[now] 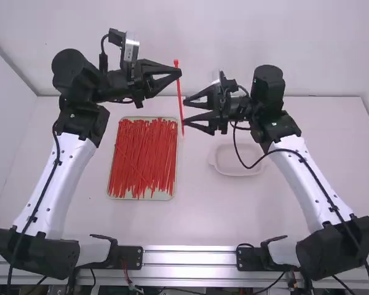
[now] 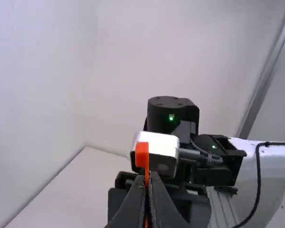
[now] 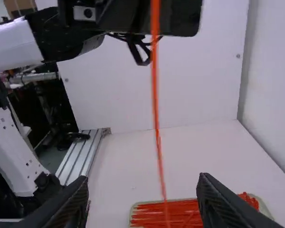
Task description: Fasten the cable tie
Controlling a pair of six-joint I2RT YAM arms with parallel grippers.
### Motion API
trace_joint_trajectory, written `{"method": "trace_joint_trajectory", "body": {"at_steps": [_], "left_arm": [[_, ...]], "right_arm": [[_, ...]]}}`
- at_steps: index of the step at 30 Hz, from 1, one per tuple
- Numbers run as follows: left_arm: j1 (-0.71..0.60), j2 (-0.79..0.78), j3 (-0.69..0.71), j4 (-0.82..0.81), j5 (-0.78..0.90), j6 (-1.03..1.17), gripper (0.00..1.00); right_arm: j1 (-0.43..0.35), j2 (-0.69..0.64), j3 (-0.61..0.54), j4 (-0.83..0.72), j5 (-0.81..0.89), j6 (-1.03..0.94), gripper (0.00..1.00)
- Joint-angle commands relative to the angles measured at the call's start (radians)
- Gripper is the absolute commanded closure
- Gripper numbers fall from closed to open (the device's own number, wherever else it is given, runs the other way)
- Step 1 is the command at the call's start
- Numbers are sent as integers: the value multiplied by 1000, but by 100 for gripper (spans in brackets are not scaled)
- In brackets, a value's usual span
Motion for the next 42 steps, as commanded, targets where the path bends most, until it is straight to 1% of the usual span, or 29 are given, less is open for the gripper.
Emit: {"method": "trace_joint_trajectory", "body": {"at_steps": [1,4,9,10,12,13,14,16,20,23,24,25,26,29,32,33,34,35,38,39,42], "left_arm": [[0,4,2,42,8,-36,98],[1,4,2,95,8,-74,98],[-10,4,2,104,3,-72,98],[-10,4,2,104,3,-73,98],[-10,4,2,104,3,-73,98],[-10,4,2,103,3,-73,98],[-10,4,2,104,3,-73,98],[-10,4,2,105,3,-73,98],[-10,4,2,104,3,-73,98],[-10,4,2,103,3,-73,98],[-10,4,2,103,3,-73,98],[-10,4,2,103,3,-73,98],[-10,4,2,103,3,-73,98],[-10,4,2,103,3,-73,98],[-10,4,2,100,3,-72,98],[-10,4,2,93,3,-60,98],[-10,4,2,76,3,-27,98],[-10,4,2,54,-8,-2,98],[-10,4,2,-63,-95,57,98],[-10,4,2,-92,-114,77,98],[-10,9,2,-191,-181,151,98]], "right_arm": [[2,9,26,8,-7,-18,39],[2,9,26,6,-11,-18,39],[28,9,26,0,-3,-18,41],[34,9,26,0,-3,-17,47],[34,9,26,0,-3,-18,50],[33,9,26,0,-3,-18,53],[33,9,26,0,-3,-17,59],[34,9,26,0,-3,-18,66],[34,9,26,0,-3,-18,76],[34,9,26,1,-3,-18,76],[34,9,26,1,-3,-18,75],[34,9,26,0,-3,-18,70],[34,9,26,0,-3,-18,69],[34,9,26,1,-3,-18,73],[34,9,26,1,-2,-28,72],[31,9,26,0,5,-36,61],[21,9,26,-10,37,-32,38],[10,9,26,-22,69,-25,33],[-36,9,26,-58,117,10,33],[-48,9,26,-69,117,9,1],[-94,9,26,-135,117,-12,2]]}}
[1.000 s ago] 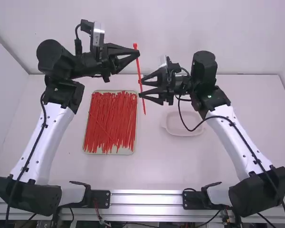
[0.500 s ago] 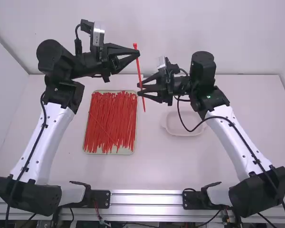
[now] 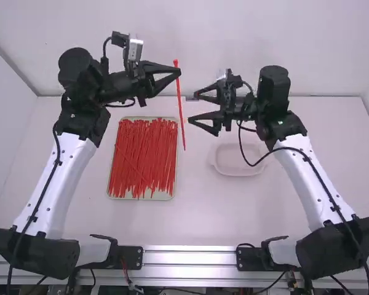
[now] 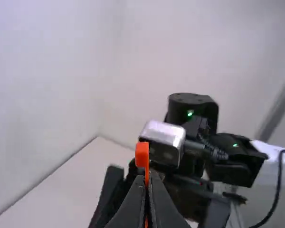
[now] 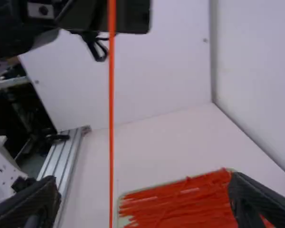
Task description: Fasten the cable tie
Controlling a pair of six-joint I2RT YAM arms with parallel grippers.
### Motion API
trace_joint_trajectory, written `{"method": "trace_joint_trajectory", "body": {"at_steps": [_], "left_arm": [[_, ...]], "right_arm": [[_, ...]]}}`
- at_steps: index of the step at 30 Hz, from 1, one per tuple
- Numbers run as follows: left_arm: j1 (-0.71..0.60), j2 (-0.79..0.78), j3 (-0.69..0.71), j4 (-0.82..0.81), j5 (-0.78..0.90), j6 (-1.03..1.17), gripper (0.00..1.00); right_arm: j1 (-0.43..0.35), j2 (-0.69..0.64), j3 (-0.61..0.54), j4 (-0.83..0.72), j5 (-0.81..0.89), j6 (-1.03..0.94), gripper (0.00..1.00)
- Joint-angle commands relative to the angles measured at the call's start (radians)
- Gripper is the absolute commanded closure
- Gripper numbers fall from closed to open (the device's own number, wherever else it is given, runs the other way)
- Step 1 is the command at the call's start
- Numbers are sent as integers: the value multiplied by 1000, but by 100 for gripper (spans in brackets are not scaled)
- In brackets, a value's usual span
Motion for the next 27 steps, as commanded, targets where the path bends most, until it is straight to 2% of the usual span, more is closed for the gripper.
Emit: {"method": "trace_joint_trajectory", "body": {"at_steps": [1,2,5,10,12,13,17,21,24,27], "left_arm": [[-8,16,2,-13,-63,99,98],[-8,20,2,-15,-63,101,98],[-8,78,2,-22,-98,118,98],[8,167,2,20,-115,50,98],[23,206,2,53,-107,5,98],[38,233,2,68,-104,-34,98],[59,266,2,64,-105,-93,98],[64,288,2,51,-103,-210,98],[68,288,2,59,-31,-254,98],[63,288,2,116,109,-372,98]], "right_arm": [[-30,9,26,-39,13,-60,2],[-31,9,26,-45,13,-69,2],[-49,9,26,-170,13,-317,1],[-34,9,26,-312,16,-626,2],[-20,9,26,-347,43,-740,2],[-6,9,26,-384,112,-819,2],[21,9,26,-420,262,-932,2],[46,9,26,-425,272,-994,2],[60,9,26,-429,254,-1099,2],[70,8,26,-470,179,-1342,2]]}}
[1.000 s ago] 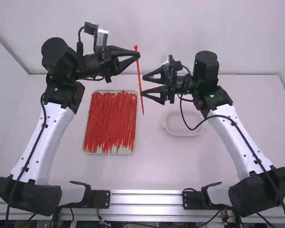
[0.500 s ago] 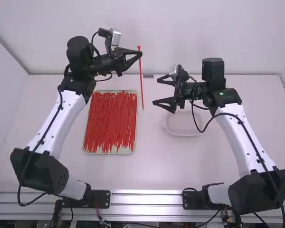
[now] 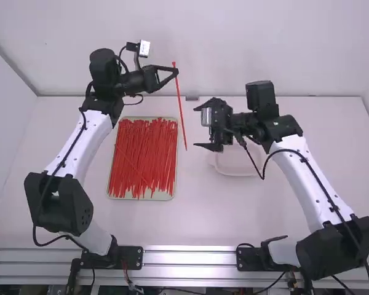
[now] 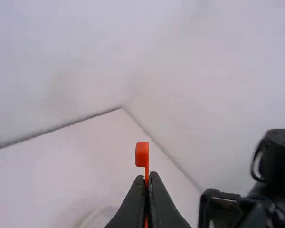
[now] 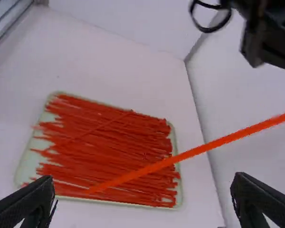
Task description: Fasten the cable tie
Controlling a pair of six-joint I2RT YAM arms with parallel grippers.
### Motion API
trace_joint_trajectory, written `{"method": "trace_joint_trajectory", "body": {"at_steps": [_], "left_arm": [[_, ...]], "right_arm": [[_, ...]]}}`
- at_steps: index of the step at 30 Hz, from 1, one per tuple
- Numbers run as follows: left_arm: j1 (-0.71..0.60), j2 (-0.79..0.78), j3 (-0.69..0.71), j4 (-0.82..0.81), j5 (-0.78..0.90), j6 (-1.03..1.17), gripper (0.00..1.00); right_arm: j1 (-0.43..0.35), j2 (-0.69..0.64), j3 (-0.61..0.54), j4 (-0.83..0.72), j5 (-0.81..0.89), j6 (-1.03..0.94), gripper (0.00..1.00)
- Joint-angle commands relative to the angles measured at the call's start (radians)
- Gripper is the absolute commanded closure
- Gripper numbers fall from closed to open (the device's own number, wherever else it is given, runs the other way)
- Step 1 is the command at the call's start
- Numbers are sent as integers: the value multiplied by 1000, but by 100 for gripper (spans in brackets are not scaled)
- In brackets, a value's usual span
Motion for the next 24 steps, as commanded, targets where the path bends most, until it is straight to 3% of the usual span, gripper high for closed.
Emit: {"method": "trace_joint_trajectory", "body": {"at_steps": [1,7,17,24], "left_arm": [[2,0,2,32,152,-153,98],[-3,0,2,90,283,-425,98],[-5,0,2,-1,171,-639,98],[-5,0,2,30,138,-748,98]], "right_arm": [[8,8,24,-23,-77,-269,2],[-12,8,24,-90,-215,-531,2],[-58,8,24,-123,-428,-885,2],[-44,8,24,-34,-562,-897,2]]}}
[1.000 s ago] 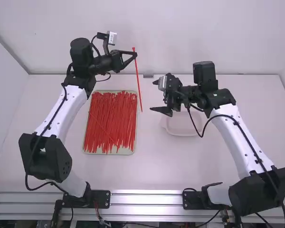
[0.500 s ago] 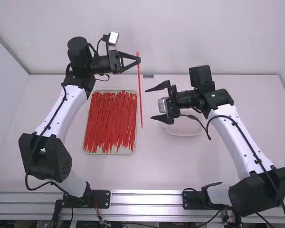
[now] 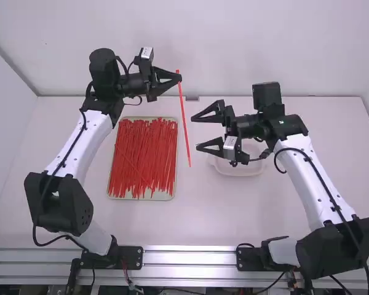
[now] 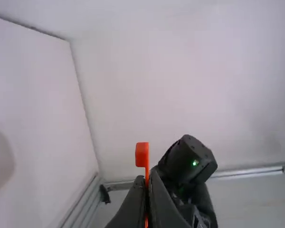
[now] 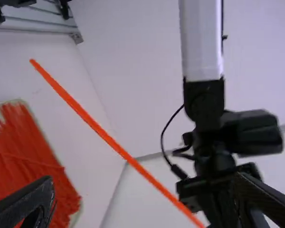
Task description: Fasten the cable tie
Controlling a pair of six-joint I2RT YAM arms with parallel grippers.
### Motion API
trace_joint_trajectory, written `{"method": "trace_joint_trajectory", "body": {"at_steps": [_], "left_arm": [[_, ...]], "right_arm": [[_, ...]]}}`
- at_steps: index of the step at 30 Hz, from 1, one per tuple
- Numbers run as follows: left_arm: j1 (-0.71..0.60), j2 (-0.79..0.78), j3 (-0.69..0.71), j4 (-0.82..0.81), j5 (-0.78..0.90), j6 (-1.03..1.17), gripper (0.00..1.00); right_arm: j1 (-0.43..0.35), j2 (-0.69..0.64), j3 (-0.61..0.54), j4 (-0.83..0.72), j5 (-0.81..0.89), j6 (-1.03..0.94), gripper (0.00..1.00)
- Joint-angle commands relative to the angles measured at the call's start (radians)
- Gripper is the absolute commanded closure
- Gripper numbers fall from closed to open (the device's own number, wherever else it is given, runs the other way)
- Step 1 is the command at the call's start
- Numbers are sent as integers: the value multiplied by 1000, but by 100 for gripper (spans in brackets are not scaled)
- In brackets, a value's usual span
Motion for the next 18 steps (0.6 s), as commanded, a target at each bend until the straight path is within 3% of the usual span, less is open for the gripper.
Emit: {"method": "trace_joint_trajectory", "body": {"at_steps": [1,10,14,18], "left_arm": [[-4,0,2,27,-13,-76,98],[-3,0,2,70,-63,-172,98],[1,0,2,49,-23,-133,98],[3,0,2,19,-2,-93,98]], "right_arm": [[16,8,24,16,-100,-31,2],[88,8,24,109,-99,-31,2],[83,8,24,120,-108,-31,0],[75,8,24,105,-135,-30,6]]}}
